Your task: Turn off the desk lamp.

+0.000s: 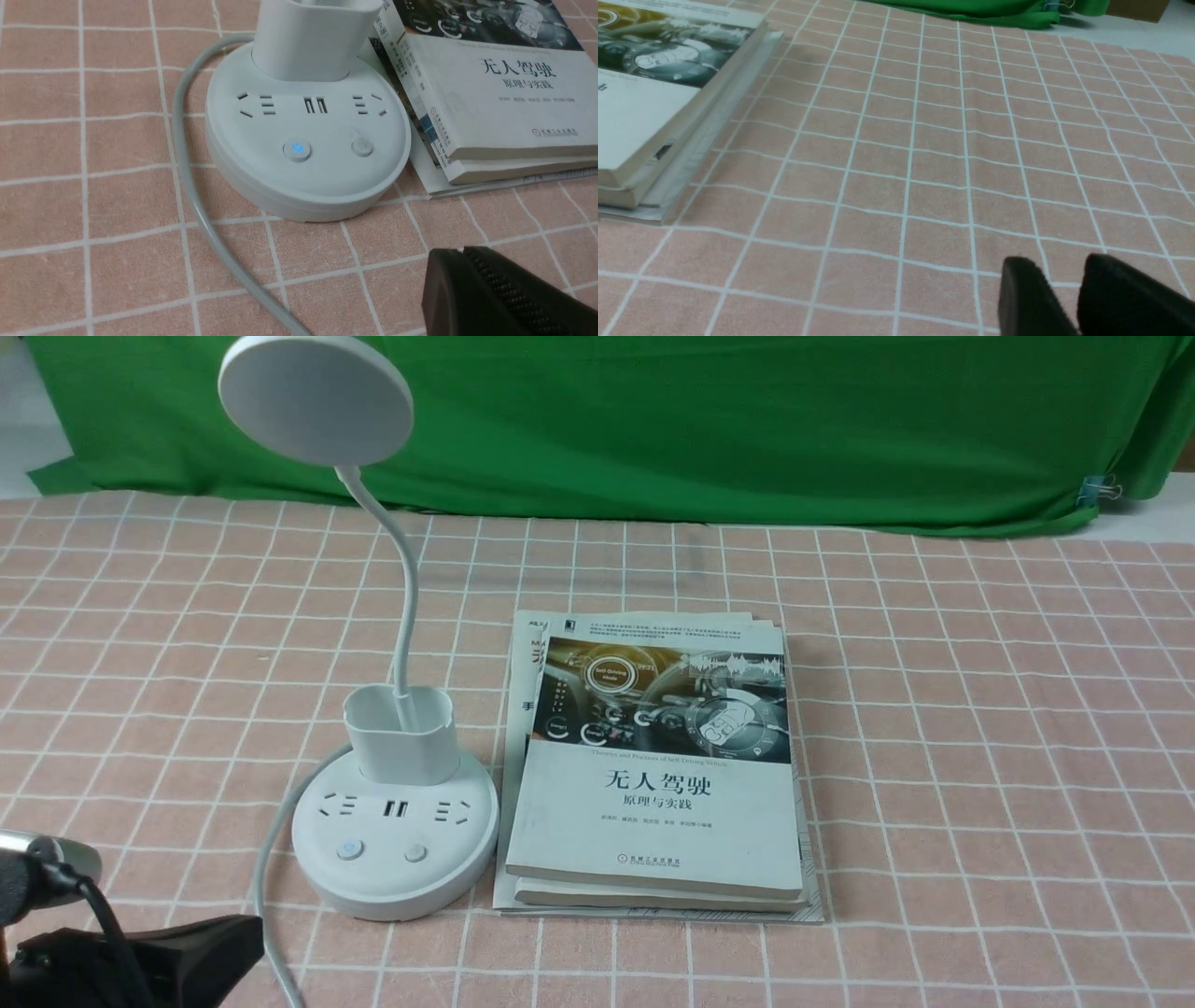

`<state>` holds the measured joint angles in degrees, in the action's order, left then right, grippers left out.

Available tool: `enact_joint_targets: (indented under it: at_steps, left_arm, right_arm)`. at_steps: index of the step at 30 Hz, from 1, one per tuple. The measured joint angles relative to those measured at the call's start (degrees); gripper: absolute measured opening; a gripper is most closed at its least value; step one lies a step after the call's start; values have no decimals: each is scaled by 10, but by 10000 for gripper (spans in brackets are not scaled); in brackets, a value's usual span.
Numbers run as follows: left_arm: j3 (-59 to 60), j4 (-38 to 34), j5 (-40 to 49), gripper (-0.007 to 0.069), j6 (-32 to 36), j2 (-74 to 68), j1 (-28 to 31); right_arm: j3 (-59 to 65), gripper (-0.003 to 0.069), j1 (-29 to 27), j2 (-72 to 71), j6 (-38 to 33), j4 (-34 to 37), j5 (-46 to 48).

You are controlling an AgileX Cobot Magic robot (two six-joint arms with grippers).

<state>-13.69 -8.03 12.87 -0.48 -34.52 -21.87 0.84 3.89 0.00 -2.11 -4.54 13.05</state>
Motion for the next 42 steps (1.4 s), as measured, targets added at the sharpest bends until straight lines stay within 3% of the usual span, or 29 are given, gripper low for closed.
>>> enact_joint_targets:
  at_steps: [5,10,16,22,42]
  left_arm:
    - [17,35,-25,6,5,39,19]
    - [76,27,-57,6,44,180,115]
    - [137,21,-46,6,55,292,178]
    - [141,12,32,6,55,342,182]
    - [141,12,40,6,54,345,183]
  right_arm:
    - [0,240,0,0,0,0,0]
    - [0,240,0,0,0,0,0]
    - [0,240,0,0,0,0,0]
    - [0,240,0,0,0,0,0]
    - [0,240,0,0,0,0,0]
